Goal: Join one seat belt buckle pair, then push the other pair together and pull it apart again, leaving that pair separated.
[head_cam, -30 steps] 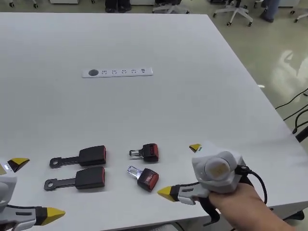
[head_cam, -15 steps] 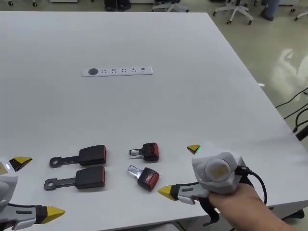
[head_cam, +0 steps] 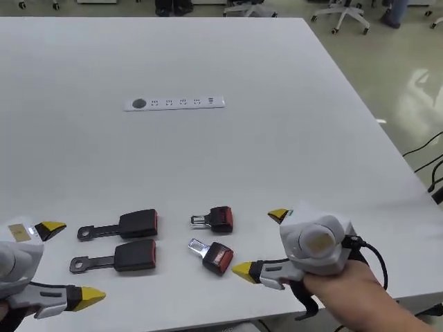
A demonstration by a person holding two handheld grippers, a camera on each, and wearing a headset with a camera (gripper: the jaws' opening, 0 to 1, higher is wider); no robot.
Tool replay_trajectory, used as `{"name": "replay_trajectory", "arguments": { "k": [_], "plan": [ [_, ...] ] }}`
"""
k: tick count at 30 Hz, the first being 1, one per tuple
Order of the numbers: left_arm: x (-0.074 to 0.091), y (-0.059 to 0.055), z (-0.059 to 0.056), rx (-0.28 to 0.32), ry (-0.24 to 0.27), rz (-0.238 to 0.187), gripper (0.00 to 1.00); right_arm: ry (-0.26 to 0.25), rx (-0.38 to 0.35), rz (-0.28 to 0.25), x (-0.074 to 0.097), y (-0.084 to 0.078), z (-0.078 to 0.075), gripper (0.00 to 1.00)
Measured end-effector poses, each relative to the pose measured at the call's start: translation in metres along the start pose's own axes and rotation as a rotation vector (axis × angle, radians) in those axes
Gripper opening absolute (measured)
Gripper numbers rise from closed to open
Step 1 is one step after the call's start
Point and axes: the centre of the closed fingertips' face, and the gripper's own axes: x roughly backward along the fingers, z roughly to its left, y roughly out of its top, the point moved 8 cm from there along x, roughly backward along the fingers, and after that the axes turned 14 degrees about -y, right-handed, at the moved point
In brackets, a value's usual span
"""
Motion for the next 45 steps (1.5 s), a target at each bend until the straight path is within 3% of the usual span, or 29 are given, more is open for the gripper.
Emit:
{"name": "replay_trajectory", "arguments": {
  "k": [2,6,12,17,22,27,34,37,45],
  "plan": [
    [-0.006,-0.002,0.002,-0.012,-0.007,0.011,0.89,0.014,0.009,0.007,-0.001,0.0,0.002,0.73],
    [-0.01,0.003,0.001,-0.029,-0.021,0.028,0.88,0.037,0.018,0.008,-0.004,0.001,0.007,0.68],
    [-0.026,-0.002,0.001,-0.043,-0.074,0.077,0.8,0.087,0.036,0.018,-0.013,0.004,0.018,0.55],
    [-0.033,0.005,0.003,-0.048,-0.098,0.082,0.78,0.138,0.044,0.026,-0.021,0.005,0.03,0.4],
    [-0.042,0.009,0.005,-0.071,-0.124,0.086,0.73,0.153,0.058,0.04,-0.029,0.007,0.035,0.42],
    [-0.052,0.011,0.006,-0.074,-0.156,0.084,0.61,0.175,0.1,0.042,-0.039,0.007,0.04,0.41],
    [-0.063,0.019,0.008,-0.1,-0.174,0.1,0.57,0.174,0.126,0.068,-0.048,0.005,0.043,0.43],
    [-0.067,0.021,0.007,-0.099,-0.199,0.105,0.52,0.179,0.13,0.084,-0.054,0.002,0.044,0.38],
    [-0.076,0.025,0.009,-0.124,-0.207,0.138,0.51,0.189,0.134,0.107,-0.064,-0.002,0.045,0.38]
  ]
}}
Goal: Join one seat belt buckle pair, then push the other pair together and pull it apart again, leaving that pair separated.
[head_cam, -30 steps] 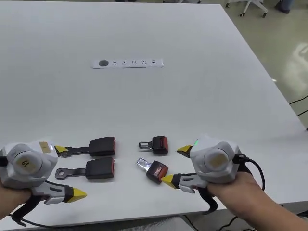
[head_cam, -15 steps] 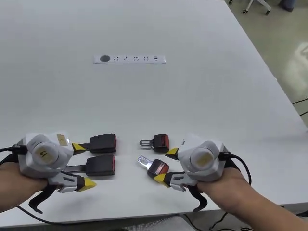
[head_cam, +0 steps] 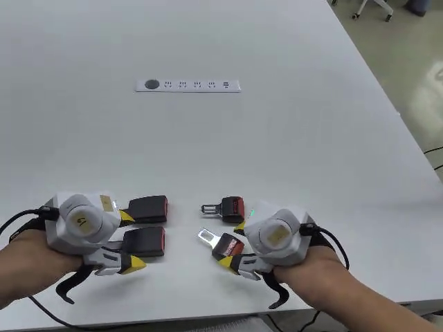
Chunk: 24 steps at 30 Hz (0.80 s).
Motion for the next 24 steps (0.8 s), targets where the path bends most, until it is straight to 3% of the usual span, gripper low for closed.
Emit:
{"name": "replay_trajectory", "arguments": {
  "k": [4,11,17,24],
  "plan": [
    [-0.006,0.003,0.0,-0.021,-0.022,0.023,0.45,0.008,-0.001,0.023,-0.004,-0.005,-0.001,0.38],
    [-0.016,0.004,0.004,-0.053,-0.044,0.046,0.45,0.031,0.014,0.05,-0.008,-0.011,0.001,0.33],
    [-0.019,0.008,0.006,-0.076,-0.073,0.065,0.42,0.05,0.089,0.055,-0.014,-0.009,0.002,0.35],
    [-0.021,0.003,0.01,-0.104,-0.067,0.095,0.38,0.115,0.174,0.063,-0.018,-0.003,-0.002,0.34]
  ]
}}
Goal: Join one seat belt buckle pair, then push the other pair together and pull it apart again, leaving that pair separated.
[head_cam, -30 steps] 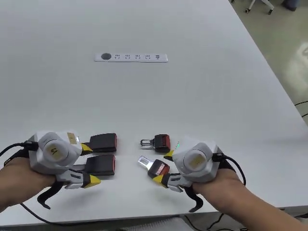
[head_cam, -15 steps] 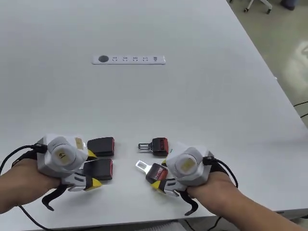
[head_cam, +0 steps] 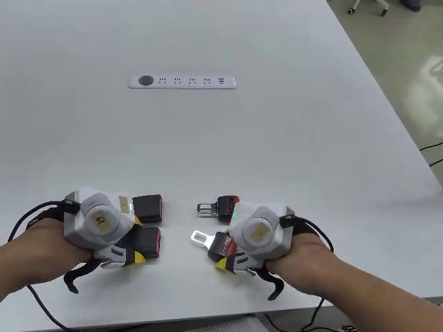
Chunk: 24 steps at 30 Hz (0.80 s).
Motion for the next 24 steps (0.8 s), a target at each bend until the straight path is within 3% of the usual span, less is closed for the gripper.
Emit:
{"name": "replay_trajectory", "arguments": {
  "k": [6,9,24],
  "plan": [
    [0.0,0.003,-0.003,-0.013,-0.01,-0.008,0.38,0.087,0.14,0.017,-0.003,0.001,-0.007,0.34],
    [0.0,0.004,-0.003,-0.022,-0.015,-0.001,0.38,0.103,0.184,0.034,-0.002,0.001,-0.011,0.34],
    [0.0,0.002,-0.002,-0.06,-0.029,-0.005,0.37,0.124,0.188,-0.009,-0.004,-0.001,-0.018,0.34]
  ]
}}
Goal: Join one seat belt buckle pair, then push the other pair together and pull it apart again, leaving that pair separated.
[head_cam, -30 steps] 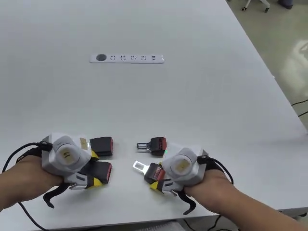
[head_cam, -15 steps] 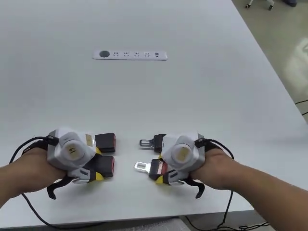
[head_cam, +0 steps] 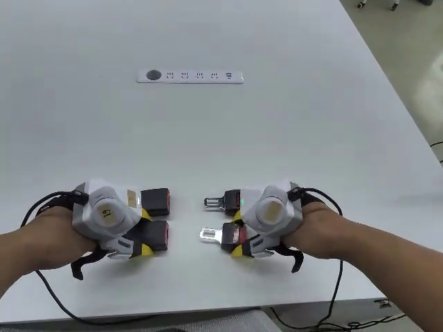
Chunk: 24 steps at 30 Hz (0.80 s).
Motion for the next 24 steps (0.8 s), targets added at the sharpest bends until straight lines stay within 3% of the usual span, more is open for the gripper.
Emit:
{"name": "replay_trajectory", "arguments": {
  "k": [10,24],
  "plan": [
    [0.0,0.001,0.001,-0.002,-0.007,0.004,0.37,0.015,0.032,0.023,-0.009,0.014,-0.002,0.33],
    [-0.001,-0.001,0.001,-0.016,-0.009,-0.006,0.36,0.015,0.027,0.003,-0.028,0.046,0.009,0.33]
  ]
}}
